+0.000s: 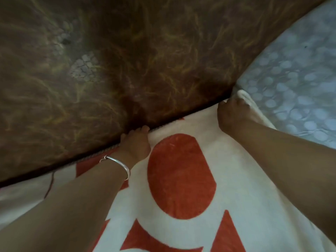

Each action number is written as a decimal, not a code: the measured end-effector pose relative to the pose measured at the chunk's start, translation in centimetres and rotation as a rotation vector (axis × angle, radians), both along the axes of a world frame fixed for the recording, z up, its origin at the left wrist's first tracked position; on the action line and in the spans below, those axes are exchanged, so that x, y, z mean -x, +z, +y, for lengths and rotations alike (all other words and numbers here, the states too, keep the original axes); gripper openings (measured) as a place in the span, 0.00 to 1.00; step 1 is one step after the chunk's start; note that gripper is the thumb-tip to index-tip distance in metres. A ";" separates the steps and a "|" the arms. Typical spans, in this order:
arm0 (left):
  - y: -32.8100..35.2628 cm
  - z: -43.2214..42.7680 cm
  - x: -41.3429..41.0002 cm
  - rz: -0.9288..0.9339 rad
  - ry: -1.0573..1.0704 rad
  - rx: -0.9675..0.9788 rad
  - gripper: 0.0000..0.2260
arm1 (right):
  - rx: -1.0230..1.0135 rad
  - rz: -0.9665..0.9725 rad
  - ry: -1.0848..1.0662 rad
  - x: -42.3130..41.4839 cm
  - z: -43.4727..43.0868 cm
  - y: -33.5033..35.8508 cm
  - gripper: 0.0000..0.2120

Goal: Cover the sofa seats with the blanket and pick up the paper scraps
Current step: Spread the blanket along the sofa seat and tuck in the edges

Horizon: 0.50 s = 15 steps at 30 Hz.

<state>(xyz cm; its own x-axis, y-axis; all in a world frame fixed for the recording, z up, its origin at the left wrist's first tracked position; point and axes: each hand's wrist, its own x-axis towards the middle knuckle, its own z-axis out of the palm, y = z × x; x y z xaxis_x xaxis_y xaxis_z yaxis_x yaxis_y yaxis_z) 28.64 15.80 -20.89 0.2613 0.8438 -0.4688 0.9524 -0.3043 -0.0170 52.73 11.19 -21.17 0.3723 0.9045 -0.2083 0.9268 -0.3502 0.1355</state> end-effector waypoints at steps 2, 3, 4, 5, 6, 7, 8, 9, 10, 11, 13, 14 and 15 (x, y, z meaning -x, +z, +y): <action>-0.1 0.3 2.8 0.009 0.041 -0.014 0.20 | -0.043 0.074 0.135 2.3 0.6 0.5 0.15; -0.1 0.5 4.1 0.006 0.067 -0.013 0.19 | -0.070 0.146 0.225 3.9 1.1 0.6 0.15; -0.1 0.5 5.4 0.008 0.093 -0.009 0.18 | -0.075 0.216 0.318 5.8 1.6 0.8 0.16; 0.0 0.5 6.6 0.017 0.111 -0.003 0.19 | -0.058 0.272 0.407 7.9 2.1 0.8 0.16; 0.1 0.5 7.7 0.031 0.119 0.004 0.19 | -0.031 0.304 0.483 10.0 2.5 0.9 0.16; 0.2 0.5 8.7 0.045 0.115 0.008 0.20 | 0.003 0.318 0.544 12.0 2.9 0.7 0.16; 0.3 0.5 9.8 0.073 0.094 0.001 0.20 | 0.037 0.324 0.588 13.8 3.2 0.6 0.17; 0.4 0.5 10.7 0.126 0.054 -0.021 0.20 | 0.075 0.314 0.614 15.3 3.5 0.5 0.17; 0.5 0.5 11.6 0.184 0.008 -0.050 0.19 | 0.114 0.287 0.628 16.5 3.7 0.4 0.17; 0.6 0.5 12.4 0.223 -0.023 -0.074 0.17 | 0.140 0.250 0.629 17.5 3.8 0.4 0.17; 0.6 0.4 13.6 0.196 -0.010 -0.084 0.15 | 0.153 0.176 0.599 18.7 4.0 0.7 0.17; 0.6 0.4 14.0 0.134 0.024 -0.085 0.15 | 0.134 0.161 0.571 19.1 4.0 1.0 0.16; 0.7 0.2 14.2 0.050 0.066 -0.113 0.15 | 0.092 0.158 0.538 19.2 4.1 1.3 0.16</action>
